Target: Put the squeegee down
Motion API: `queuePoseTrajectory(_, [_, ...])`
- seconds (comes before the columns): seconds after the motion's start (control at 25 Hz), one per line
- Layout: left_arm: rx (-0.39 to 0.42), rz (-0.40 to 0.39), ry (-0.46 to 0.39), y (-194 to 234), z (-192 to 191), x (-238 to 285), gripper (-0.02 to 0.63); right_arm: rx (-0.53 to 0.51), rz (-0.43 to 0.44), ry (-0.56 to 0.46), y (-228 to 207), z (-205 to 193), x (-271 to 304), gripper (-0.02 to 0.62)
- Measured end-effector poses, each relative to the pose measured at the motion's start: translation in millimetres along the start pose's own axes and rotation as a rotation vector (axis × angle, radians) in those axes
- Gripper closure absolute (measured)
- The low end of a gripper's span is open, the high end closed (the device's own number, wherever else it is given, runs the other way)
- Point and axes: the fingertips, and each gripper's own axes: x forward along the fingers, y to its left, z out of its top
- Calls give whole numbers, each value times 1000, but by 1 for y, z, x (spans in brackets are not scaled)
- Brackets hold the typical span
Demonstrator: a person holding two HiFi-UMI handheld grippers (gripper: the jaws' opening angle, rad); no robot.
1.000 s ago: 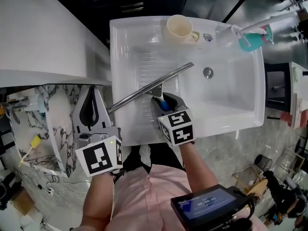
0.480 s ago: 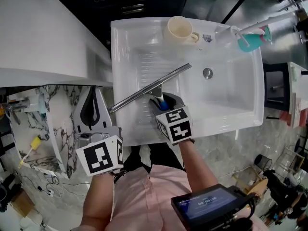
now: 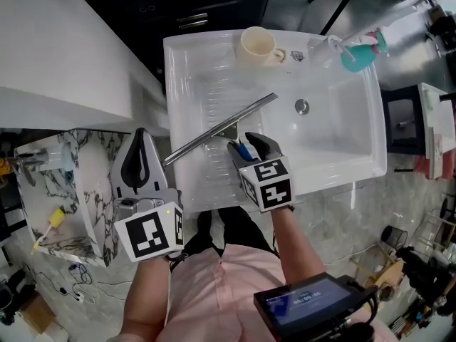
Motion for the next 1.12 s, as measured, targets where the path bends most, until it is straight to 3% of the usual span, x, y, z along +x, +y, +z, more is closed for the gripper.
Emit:
queuePoseTrajectory(0.24, [-16, -54, -106, -4, 41, -25, 597, -11, -62, -181, 14, 41, -47, 422])
queuePoseTrajectory(0.48, [-31, -137, -221, -16, 89, -66, 597, -43, -155, -479, 41, 99, -139, 510])
queuePoseTrajectory(0.6, [-35, -189, -291, -23, 112, -82, 597, -64, -229, -603, 50, 119, -183, 586])
queuePoseTrajectory(0.84, [-31, -260, -356, -36, 134, -126, 597, -88, -301, -696, 74, 120, -239, 594])
queuePoseTrajectory(1.12, [-29, -286, -408, -35, 148, -149, 597, -104, -354, -730, 90, 114, -267, 594])
